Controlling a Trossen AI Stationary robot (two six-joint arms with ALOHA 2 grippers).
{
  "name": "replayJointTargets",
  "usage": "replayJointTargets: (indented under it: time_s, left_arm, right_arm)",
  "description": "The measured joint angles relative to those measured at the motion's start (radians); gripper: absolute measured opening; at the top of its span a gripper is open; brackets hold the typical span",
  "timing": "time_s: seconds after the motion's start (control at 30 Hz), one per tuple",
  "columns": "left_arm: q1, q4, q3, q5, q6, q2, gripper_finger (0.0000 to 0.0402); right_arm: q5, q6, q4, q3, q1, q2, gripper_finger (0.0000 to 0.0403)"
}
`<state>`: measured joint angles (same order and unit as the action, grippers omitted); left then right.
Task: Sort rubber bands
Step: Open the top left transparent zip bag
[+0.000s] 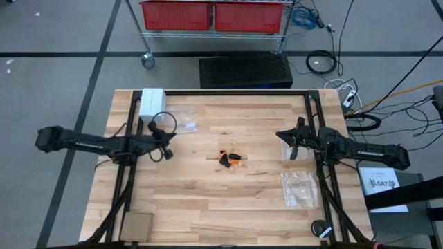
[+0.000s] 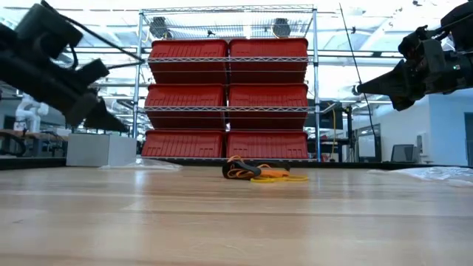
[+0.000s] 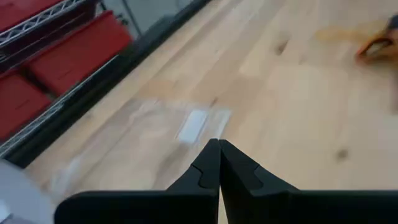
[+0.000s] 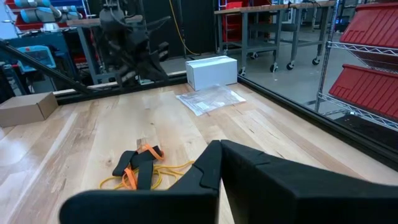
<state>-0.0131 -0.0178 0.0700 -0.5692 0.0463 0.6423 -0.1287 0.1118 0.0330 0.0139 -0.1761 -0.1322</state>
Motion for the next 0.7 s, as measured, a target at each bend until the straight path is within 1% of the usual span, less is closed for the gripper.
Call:
replayJointTargets:
  time_s: [0.17, 0.27, 0.37, 0.47, 0.6, 0.7]
  left_arm:
    - [0.0, -0.001, 0.0, -0.047, 0.0, 0.095, 0.0007]
    - [0.0, -0.006, 0.0, -0.037, 0.0, 0.137, 0.0016]
    - [0.0, -0.015, 0.0, 0.001, 0.0, 0.172, 0.0041]
    - [0.0, -0.049, 0.001, 0.009, -0.006, 0.209, 0.0074]
    - [-0.021, -0.084, 0.001, -0.007, -0.032, 0.272, 0.0114]
    - [-0.051, -0.108, 0.006, -0.035, -0.038, 0.321, 0.0129]
  right_arm:
    - [0.0, 0.0, 0.0, 0.0, 0.0, 0.0, 0.0]
    - [0.0, 0.0, 0.0, 0.0, 0.0, 0.0, 0.0]
    - [0.0, 0.0, 0.0, 0.0, 0.0, 0.0, 0.0]
    - [0.0, 0.0, 0.0, 0.0, 0.0, 0.0, 0.0]
    - [0.0, 0.0, 0.0, 0.0, 0.0, 0.0, 0.0]
    - [0.0, 0.0, 0.0, 0.0, 0.0, 0.0, 0.0]
